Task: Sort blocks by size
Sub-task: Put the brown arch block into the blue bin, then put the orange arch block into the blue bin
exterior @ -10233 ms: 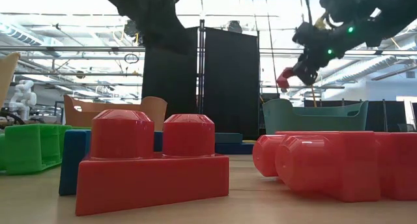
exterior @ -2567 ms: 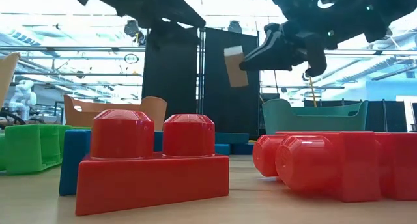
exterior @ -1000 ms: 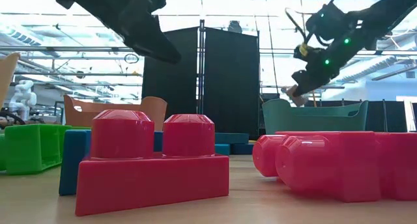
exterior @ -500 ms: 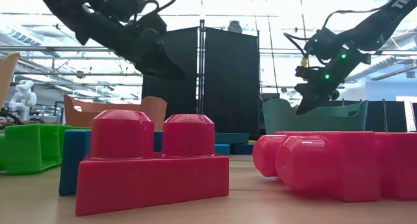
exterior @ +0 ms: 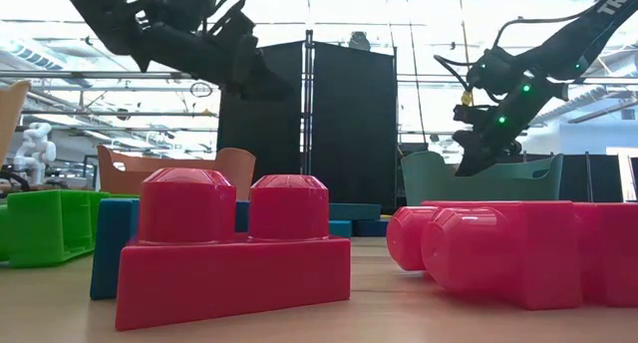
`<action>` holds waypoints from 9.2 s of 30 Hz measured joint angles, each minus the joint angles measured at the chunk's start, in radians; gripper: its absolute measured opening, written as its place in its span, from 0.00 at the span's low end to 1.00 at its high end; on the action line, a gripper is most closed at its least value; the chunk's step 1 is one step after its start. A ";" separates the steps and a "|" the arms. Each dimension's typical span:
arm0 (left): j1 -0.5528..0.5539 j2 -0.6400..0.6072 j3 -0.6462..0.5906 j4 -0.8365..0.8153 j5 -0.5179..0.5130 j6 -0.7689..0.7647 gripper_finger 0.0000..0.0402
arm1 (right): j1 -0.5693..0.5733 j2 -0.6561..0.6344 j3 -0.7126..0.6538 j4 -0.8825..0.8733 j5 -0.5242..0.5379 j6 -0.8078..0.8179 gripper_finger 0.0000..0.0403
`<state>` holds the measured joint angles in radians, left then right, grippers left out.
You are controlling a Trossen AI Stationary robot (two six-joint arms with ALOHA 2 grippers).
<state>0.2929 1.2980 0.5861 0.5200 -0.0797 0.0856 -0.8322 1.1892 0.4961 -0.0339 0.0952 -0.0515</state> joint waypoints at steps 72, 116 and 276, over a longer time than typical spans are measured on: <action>-0.304 0.033 0.001 -0.574 -0.089 -0.316 0.64 | 0.545 0.072 0.000 0.495 -0.131 -0.122 0.18; -0.300 0.266 0.000 -0.439 -0.090 -0.313 0.33 | 0.592 0.200 0.000 0.656 -0.127 -0.108 0.27; -0.148 0.115 0.195 -0.476 -0.050 -0.236 0.60 | -0.030 -0.243 -0.134 0.094 0.138 -0.086 0.33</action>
<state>0.1452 1.4132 0.7807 0.0441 -0.1294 -0.1501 -0.8622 0.9463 0.3618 0.0602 0.2337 -0.1370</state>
